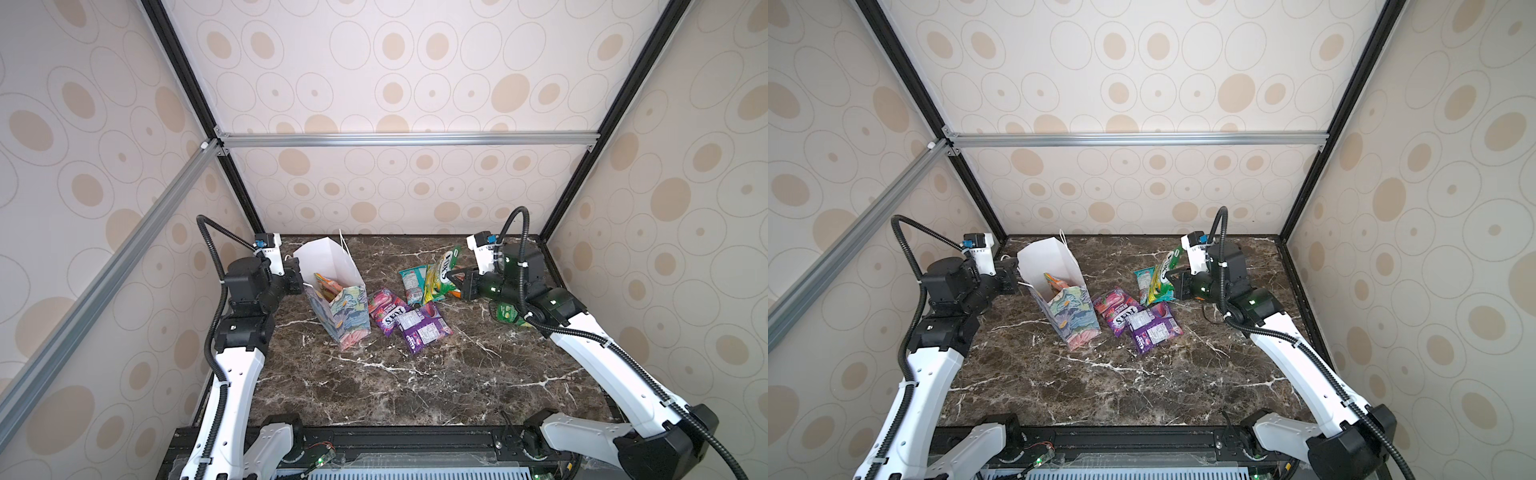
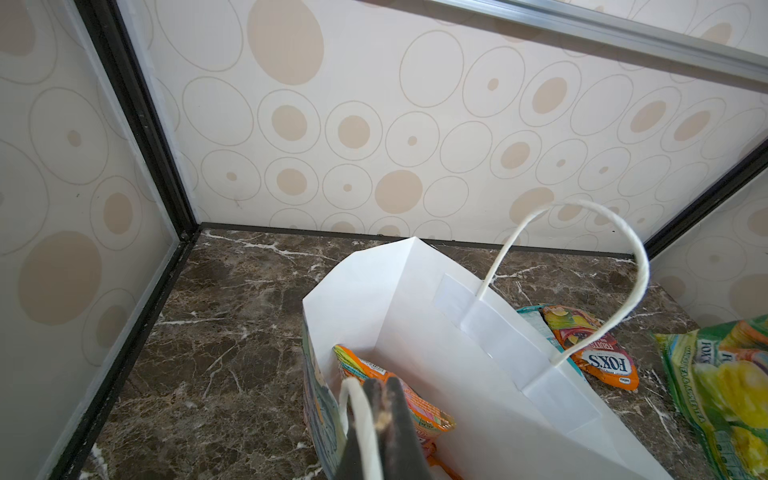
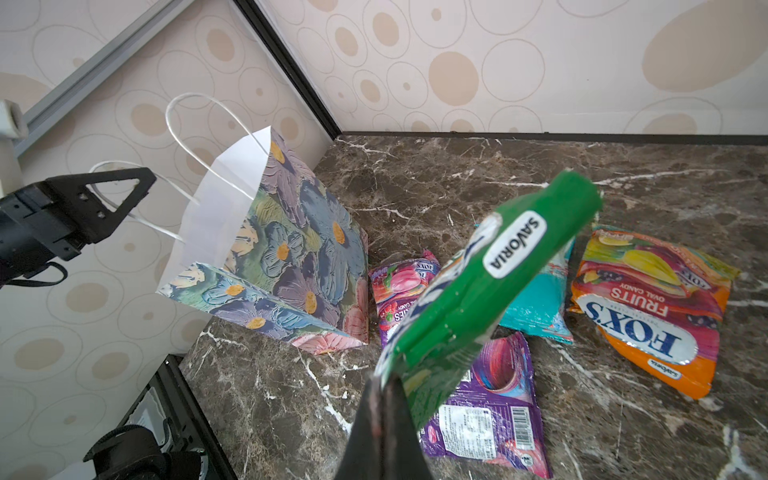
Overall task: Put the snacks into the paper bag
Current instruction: 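Lift the green packet with the right gripper off the pile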
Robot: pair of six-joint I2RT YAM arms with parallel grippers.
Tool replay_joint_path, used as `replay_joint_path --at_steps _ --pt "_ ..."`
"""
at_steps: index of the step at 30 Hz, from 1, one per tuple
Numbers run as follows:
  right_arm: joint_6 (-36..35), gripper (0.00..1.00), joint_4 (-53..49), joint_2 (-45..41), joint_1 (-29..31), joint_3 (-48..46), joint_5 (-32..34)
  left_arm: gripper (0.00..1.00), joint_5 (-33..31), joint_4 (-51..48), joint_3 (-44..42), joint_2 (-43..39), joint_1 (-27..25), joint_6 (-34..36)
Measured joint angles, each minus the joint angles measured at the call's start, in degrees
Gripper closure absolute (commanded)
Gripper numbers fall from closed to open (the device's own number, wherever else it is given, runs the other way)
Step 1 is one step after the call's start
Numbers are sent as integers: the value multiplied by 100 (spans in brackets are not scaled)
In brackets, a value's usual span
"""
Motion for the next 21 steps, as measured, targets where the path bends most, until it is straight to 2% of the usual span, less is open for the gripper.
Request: replay_joint_path --at_steps 21 --pt "-404 100 -85 824 1104 1602 76 100 -2 -9 0 -109 0 2"
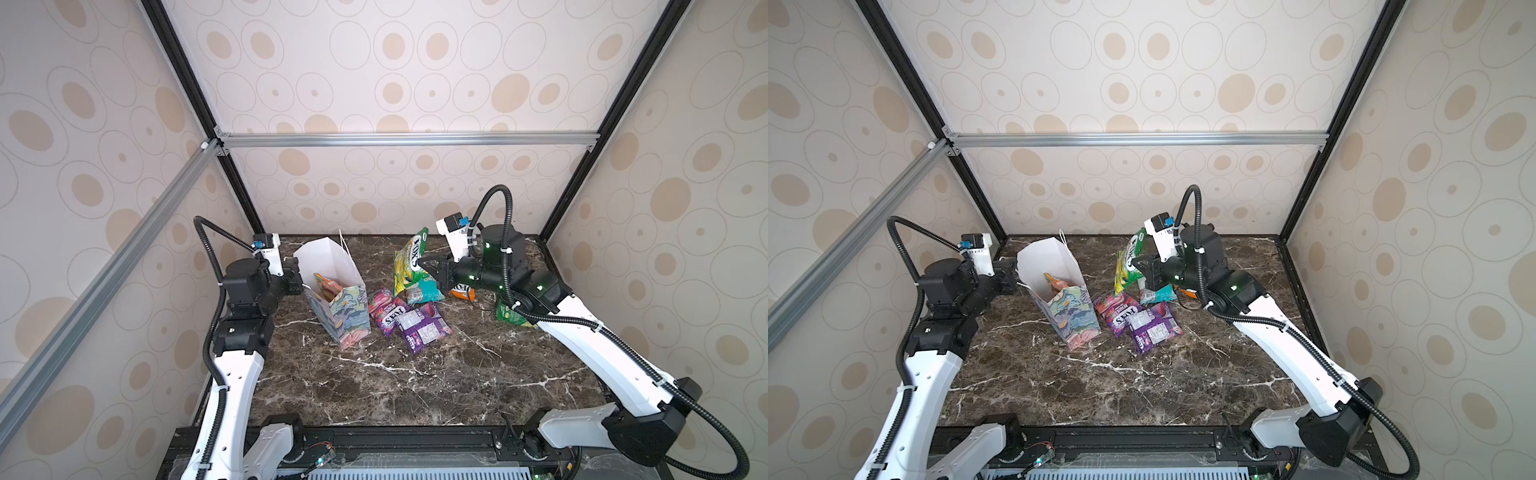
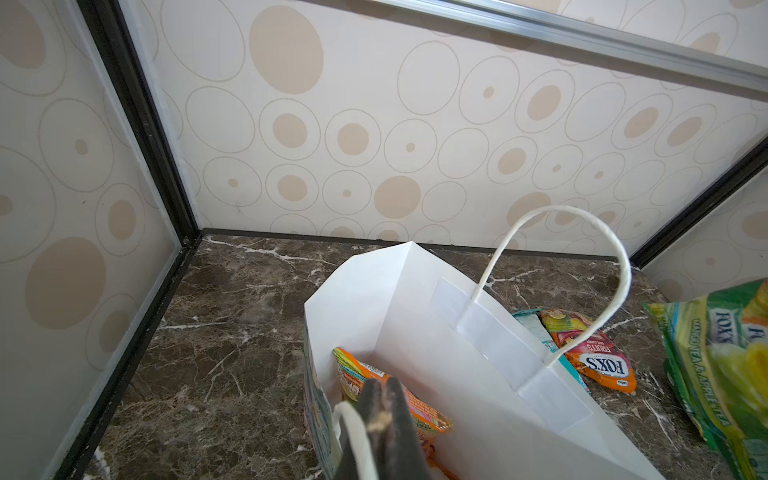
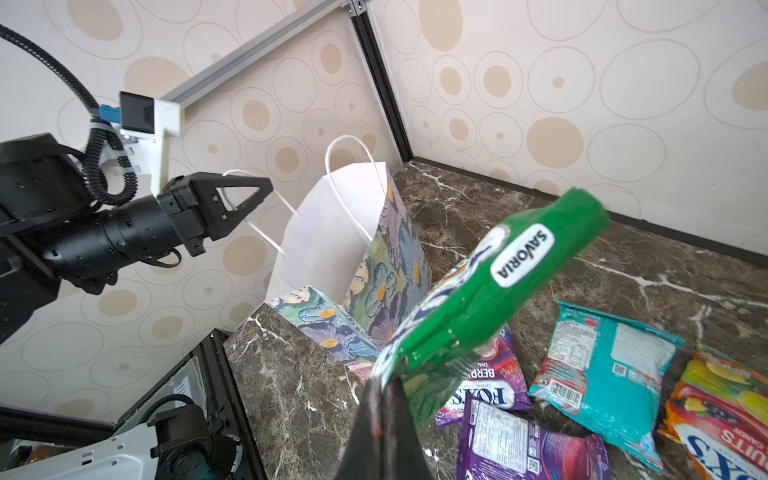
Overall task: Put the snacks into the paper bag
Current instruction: 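Lift the green packet with the right gripper off the pile, then carry the green packet with the right gripper over the white bag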
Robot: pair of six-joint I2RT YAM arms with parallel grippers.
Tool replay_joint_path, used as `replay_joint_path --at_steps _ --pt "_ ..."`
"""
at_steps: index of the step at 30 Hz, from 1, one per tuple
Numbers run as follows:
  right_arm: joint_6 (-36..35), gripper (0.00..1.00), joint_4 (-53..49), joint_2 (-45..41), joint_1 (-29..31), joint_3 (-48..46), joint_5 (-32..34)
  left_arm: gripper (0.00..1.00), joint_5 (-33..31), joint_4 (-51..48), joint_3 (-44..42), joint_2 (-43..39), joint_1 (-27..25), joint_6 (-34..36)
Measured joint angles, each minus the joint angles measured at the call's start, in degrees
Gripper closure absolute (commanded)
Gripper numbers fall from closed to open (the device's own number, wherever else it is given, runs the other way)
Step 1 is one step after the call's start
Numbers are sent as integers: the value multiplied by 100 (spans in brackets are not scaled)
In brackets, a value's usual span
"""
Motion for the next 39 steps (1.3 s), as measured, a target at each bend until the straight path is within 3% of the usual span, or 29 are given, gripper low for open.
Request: replay_joint_path --at_steps 39 --pt "-1123 100 -240 2437 1331 4070 -297 100 -59 -26 0 0 0 0"
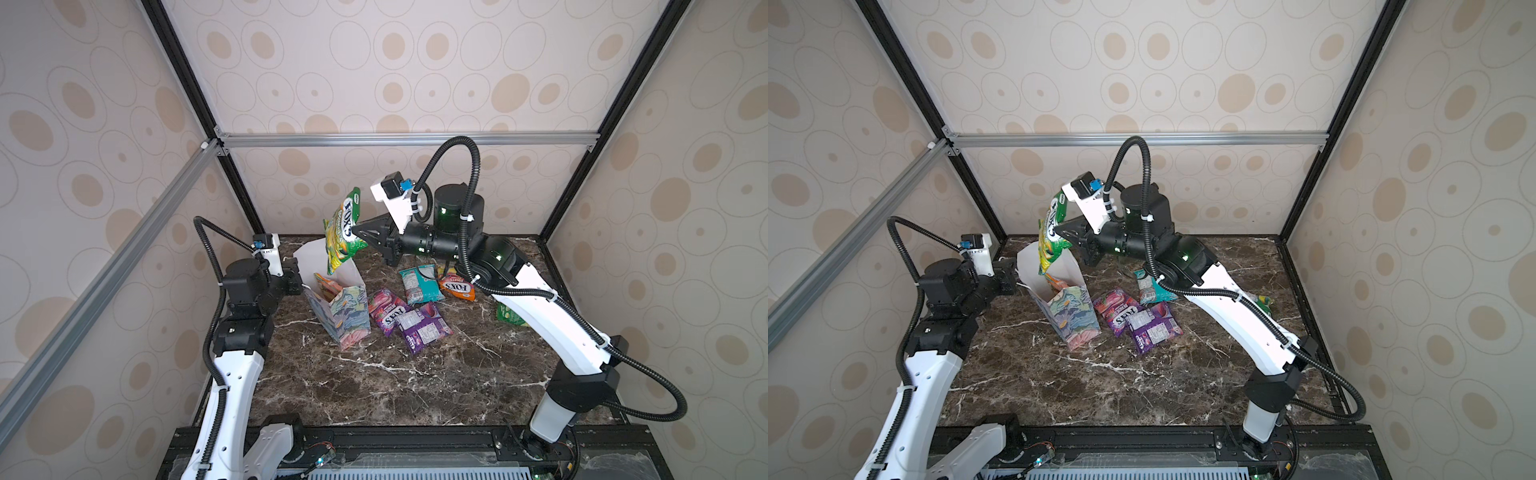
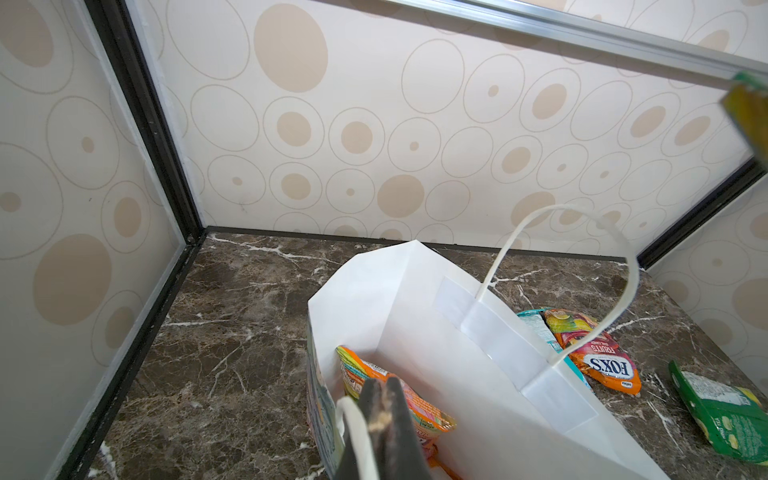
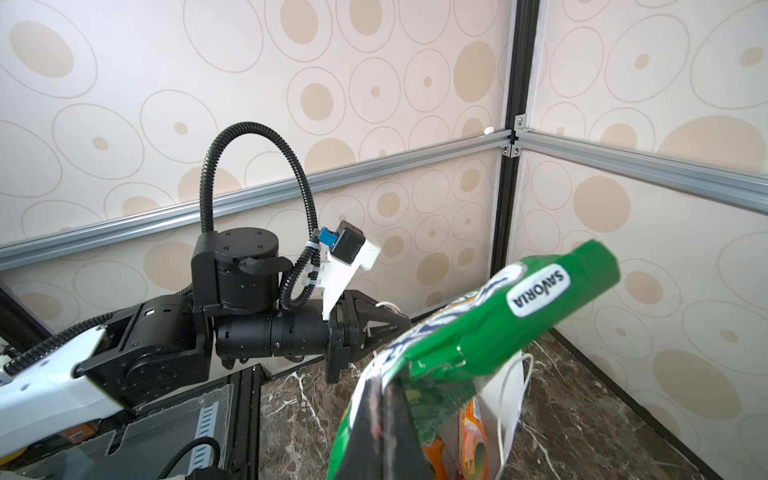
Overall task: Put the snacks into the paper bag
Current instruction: 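Carry the green packet with the right gripper over the white bag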
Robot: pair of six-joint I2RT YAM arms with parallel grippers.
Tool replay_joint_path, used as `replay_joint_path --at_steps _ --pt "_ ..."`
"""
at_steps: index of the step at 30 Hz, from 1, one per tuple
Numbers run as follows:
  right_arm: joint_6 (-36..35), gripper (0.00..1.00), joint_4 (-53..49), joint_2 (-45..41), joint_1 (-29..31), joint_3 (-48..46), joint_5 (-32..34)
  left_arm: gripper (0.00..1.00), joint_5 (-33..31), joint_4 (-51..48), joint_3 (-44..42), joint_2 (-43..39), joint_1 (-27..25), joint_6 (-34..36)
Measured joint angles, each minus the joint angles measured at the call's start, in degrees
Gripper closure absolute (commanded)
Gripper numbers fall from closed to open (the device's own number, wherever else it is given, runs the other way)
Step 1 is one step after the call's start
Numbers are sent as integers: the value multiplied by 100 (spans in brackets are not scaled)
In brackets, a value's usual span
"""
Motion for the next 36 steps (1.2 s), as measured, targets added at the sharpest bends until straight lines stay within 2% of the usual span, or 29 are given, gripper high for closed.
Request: replay_joint_path --at_steps 14,36 --pt "-330 100 -702 898 179 831 13 100 0 0 0 0 0 0" --pt "-938 100 -1274 1917 245 1657 964 100 0 0 0 0 0 0"
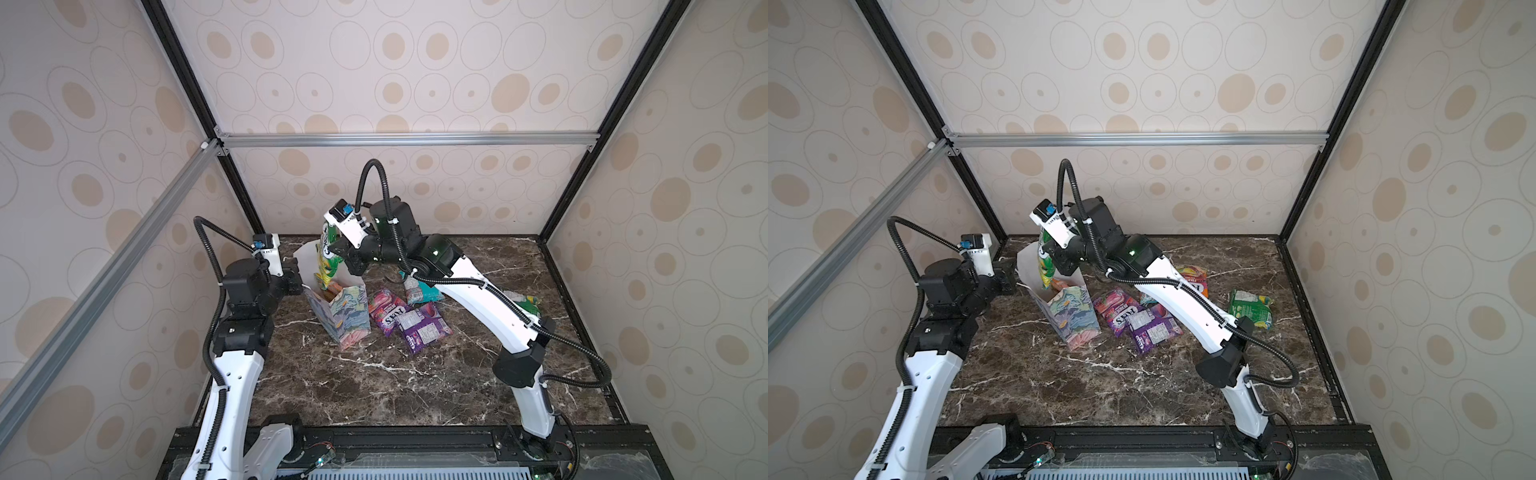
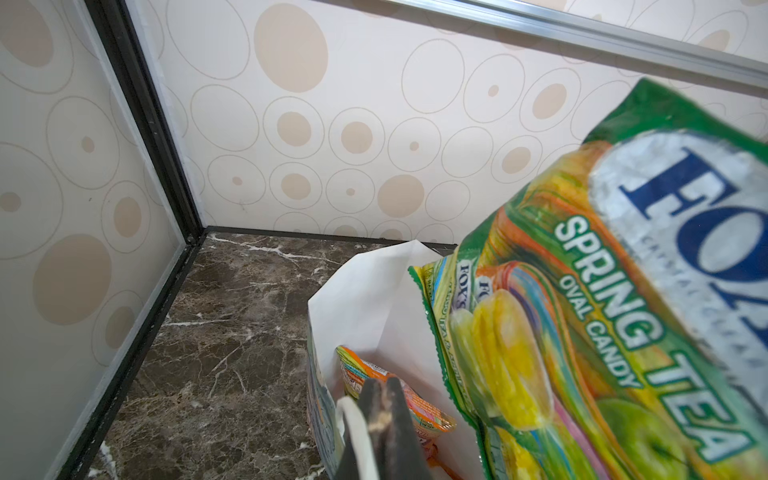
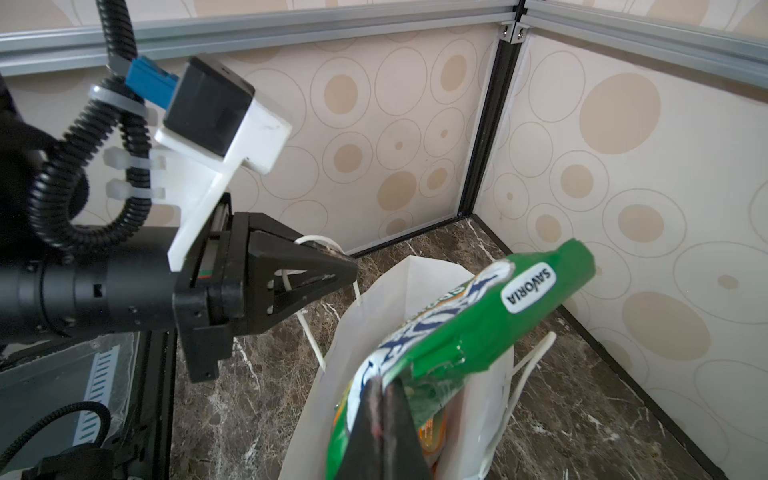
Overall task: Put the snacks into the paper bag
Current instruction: 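Carry the green packet with the right gripper over the white bag, then lower the green packet into the bag and open the right gripper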
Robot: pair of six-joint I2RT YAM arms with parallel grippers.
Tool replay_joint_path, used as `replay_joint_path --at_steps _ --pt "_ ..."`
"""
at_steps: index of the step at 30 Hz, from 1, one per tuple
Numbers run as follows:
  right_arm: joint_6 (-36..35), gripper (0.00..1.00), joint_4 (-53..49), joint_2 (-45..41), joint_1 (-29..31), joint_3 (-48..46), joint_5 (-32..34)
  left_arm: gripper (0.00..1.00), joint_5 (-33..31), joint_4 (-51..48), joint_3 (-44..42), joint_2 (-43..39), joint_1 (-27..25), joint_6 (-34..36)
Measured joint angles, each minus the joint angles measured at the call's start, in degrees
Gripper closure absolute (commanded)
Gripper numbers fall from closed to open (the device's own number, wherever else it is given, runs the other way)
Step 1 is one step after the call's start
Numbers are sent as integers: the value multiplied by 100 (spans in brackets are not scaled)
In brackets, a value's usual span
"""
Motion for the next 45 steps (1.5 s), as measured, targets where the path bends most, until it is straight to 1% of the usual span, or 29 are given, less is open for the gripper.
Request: replay_joint_path --at_steps 5,15,22,33,36,39,41,42,44,45 --pt "-278 100 -155 46 55 11 87 100 0 0 0 0 0 0" --pt "-741 100 -461 372 118 179 -70 100 0 0 0 0 0 0" --pt "-911 100 -601 581 127 184 -76 100 0 0 0 0 0 0" --pt "-973 100 -671 647 127 234 0 100 -2 0 0 0 0 0" --pt "-988 94 -693 706 138 234 59 100 0 -2 0 0 0 0" --pt "-1060 94 -723 769 175 234 181 100 0 -2 0 0 0 0" --pt "-1097 91 -752 793 219 234 247 100 0 -2 0 2 0 0" --pt "-1123 89 -743 802 240 234 269 100 -2 0 0 0 0 0" --pt "-1158 80 -723 807 286 243 302 100 0 -2 0 0 0 0" --pt "-1189 78 -715 807 304 254 315 100 -2 -2 0 0 0 0"
